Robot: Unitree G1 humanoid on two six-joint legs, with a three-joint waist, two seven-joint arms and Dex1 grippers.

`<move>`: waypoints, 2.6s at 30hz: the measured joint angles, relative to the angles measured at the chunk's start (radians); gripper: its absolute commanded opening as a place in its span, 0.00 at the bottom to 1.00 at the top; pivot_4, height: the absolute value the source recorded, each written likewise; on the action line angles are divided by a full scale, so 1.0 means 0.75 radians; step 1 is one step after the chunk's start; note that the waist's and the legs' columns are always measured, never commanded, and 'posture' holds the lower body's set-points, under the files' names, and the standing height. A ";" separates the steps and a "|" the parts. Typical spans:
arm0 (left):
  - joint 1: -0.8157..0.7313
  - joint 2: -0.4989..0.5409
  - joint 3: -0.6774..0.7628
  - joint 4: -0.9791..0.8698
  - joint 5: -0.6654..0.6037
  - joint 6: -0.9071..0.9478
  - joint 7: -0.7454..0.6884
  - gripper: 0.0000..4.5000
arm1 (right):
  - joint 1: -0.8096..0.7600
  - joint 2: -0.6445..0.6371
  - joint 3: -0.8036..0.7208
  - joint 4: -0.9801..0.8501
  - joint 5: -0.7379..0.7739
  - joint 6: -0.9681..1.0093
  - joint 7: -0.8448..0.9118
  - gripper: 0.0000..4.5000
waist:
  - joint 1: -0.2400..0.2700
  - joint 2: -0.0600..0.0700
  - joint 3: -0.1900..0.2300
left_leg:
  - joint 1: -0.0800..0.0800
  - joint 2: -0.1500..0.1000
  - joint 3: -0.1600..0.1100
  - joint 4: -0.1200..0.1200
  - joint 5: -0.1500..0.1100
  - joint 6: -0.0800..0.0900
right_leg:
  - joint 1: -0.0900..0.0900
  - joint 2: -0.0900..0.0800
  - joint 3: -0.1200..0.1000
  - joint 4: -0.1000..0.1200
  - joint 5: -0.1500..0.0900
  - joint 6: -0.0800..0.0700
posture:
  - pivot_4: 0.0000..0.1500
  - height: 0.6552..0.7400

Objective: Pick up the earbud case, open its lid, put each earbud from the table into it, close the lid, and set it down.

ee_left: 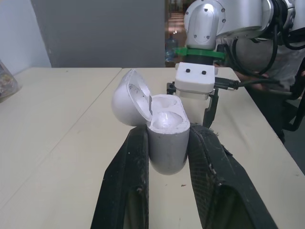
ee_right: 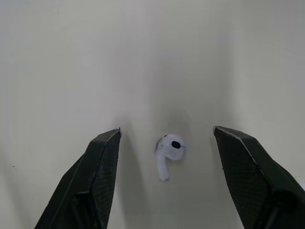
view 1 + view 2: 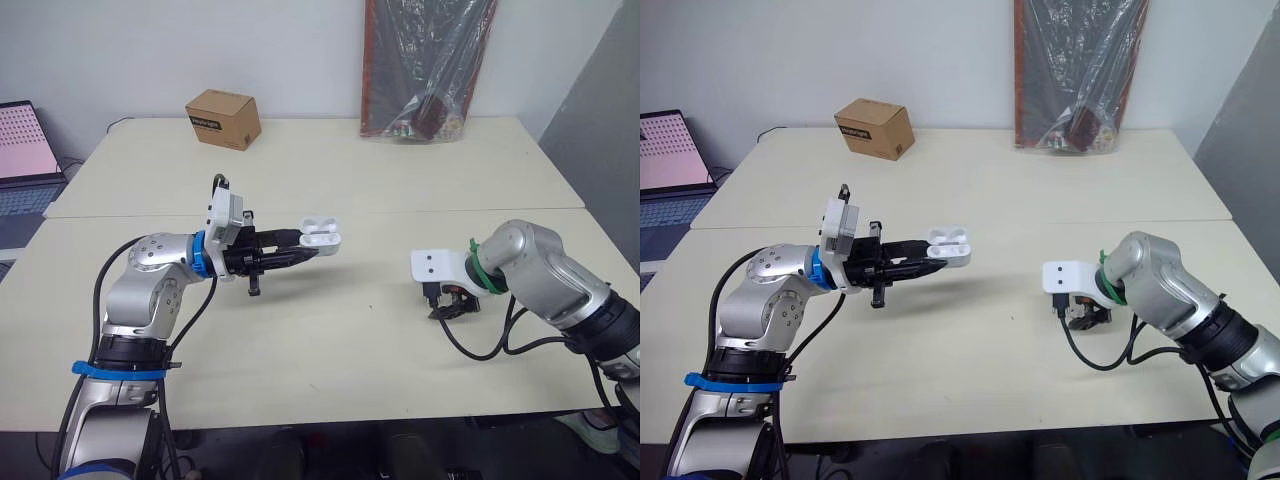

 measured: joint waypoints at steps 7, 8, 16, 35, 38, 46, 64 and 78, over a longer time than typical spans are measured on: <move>0.000 -0.003 -0.001 0.000 0.000 -0.006 0.004 0.17 | -0.077 0.062 0.128 0.033 -0.113 0.123 0.047 0.71 | 0.000 0.000 0.000 | 0.000 0.000 0.000 0.000 0.000 0.000 | -0.001 0.000 0.000 0.001 0.000 0.000 | 1.00 1.00; 0.000 -0.003 -0.001 0.000 0.000 -0.006 0.005 0.17 | -0.087 0.064 0.136 0.037 -0.123 0.140 0.060 0.71 | 0.000 0.000 0.000 | 0.000 -0.001 0.000 0.000 0.000 0.000 | -0.001 0.000 0.000 0.001 0.000 0.000 | 1.00 1.00; 0.003 -0.008 -0.001 0.000 0.000 -0.006 0.025 0.17 | -0.133 0.082 0.217 0.068 -0.188 0.230 0.096 0.71 | 0.000 0.000 0.000 | 0.000 -0.001 0.000 0.001 0.000 0.000 | -0.002 0.000 0.000 0.005 0.000 0.000 | 1.00 1.00; 0.010 -0.015 -0.001 -0.001 0.000 -0.006 0.029 0.17 | -0.133 0.112 0.236 0.081 -0.215 0.282 0.097 0.51 | 0.000 0.000 0.000 | 0.000 -0.001 0.000 0.001 0.000 0.000 | -0.002 0.000 0.000 0.006 0.000 -0.001 | 1.00 1.00; 0.014 -0.015 -0.001 -0.001 0.000 -0.006 0.030 0.17 | -0.132 0.112 0.244 0.081 -0.215 0.278 0.093 0.44 | -0.001 0.000 0.000 | 0.000 -0.001 0.000 0.001 0.000 0.000 | -0.002 0.000 0.000 0.006 0.000 0.000 | 1.00 1.00; 0.019 -0.015 -0.001 -0.029 0.000 -0.006 0.031 0.17 | -0.133 0.111 0.245 0.081 -0.219 0.272 0.092 0.44 | -0.001 0.000 0.000 | 0.000 -0.001 0.000 0.001 0.000 0.000 | -0.002 0.000 0.000 0.006 0.000 0.000 | 1.00 1.00; 0.031 -0.015 -0.001 -0.039 0.000 -0.006 0.032 0.17 | -0.132 0.131 0.258 0.079 -0.264 0.228 0.117 0.09 | -0.002 0.000 0.000 | 0.002 0.000 0.000 0.001 0.000 0.000 | -0.001 0.000 0.000 0.006 0.000 0.000 | 1.00 1.00; 0.033 -0.057 -0.003 0.020 0.005 -0.064 0.029 0.17 | 0.002 0.101 -0.121 -0.294 -0.046 0.443 0.095 0.09 | 0.001 0.000 0.000 | 0.001 -0.001 -0.001 0.001 0.000 0.000 | -0.001 0.000 -0.001 0.006 0.000 -0.001 | 1.00 1.00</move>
